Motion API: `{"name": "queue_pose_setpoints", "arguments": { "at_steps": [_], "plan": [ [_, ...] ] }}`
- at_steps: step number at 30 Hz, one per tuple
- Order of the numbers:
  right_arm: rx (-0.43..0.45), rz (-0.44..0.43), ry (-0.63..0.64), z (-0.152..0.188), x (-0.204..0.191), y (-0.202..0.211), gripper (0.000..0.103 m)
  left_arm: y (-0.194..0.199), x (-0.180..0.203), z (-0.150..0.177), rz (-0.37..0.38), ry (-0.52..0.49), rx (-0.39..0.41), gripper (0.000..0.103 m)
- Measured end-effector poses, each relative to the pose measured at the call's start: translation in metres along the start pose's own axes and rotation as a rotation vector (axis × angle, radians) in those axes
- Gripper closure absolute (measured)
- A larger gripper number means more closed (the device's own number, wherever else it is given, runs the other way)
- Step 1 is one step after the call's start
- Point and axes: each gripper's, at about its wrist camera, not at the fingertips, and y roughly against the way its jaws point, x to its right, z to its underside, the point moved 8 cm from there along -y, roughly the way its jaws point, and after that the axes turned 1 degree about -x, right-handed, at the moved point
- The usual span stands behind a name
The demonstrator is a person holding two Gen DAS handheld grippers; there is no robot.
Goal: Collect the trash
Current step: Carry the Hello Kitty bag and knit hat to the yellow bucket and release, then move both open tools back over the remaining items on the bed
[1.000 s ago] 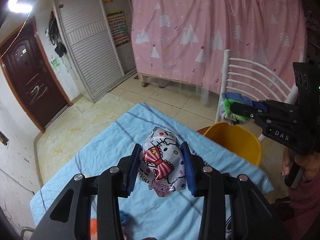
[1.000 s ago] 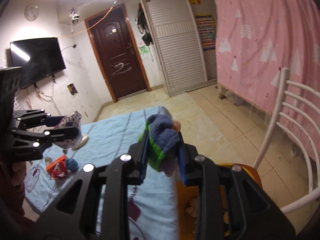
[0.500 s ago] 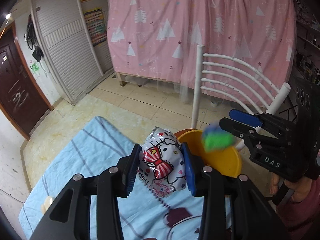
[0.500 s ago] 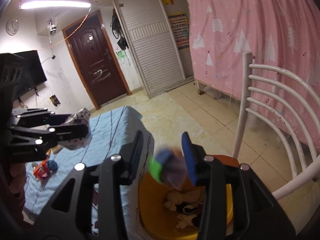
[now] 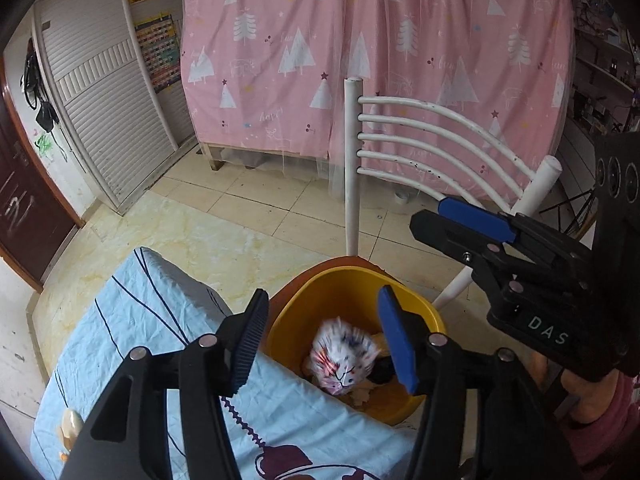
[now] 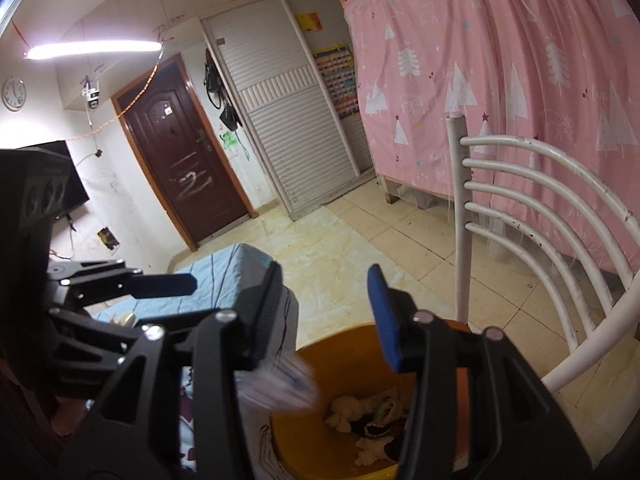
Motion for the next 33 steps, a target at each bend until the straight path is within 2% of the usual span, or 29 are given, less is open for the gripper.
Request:
{"name": "queue_pose_setpoints", "arguments": {
  "at_steps": [10,11,14,16,21,33],
  "plan": [
    [-0.025,-0.032,0.041,0.004,-0.026,-0.006,0.055,0.025,-0.026,0.010,-0.016,0.059,0.040,0.054],
    [-0.028,-0.034,0.047,0.005,-0.030,-0.007,0.054,0.027,-0.030,0.012,-0.024,0.065,0.044,0.054],
    [-0.040,-0.047,0.060,0.008,-0.043,-0.011,0.038,0.036,-0.044,0.018,-0.048,0.095,0.058,0.054],
    [-0.047,-0.056,0.072,0.010,-0.052,-0.013,0.038,0.042,-0.056,0.024,-0.068,0.123,0.067,0.054],
    [-0.074,-0.094,0.116,0.017,-0.084,-0.025,0.038,0.062,-0.088,0.047,-0.132,0.199,0.089,0.053],
    [-0.173,-0.220,0.236,0.052,-0.181,-0.059,0.036,0.113,-0.173,0.126,-0.266,0.390,0.129,0.046]
  ]
}}
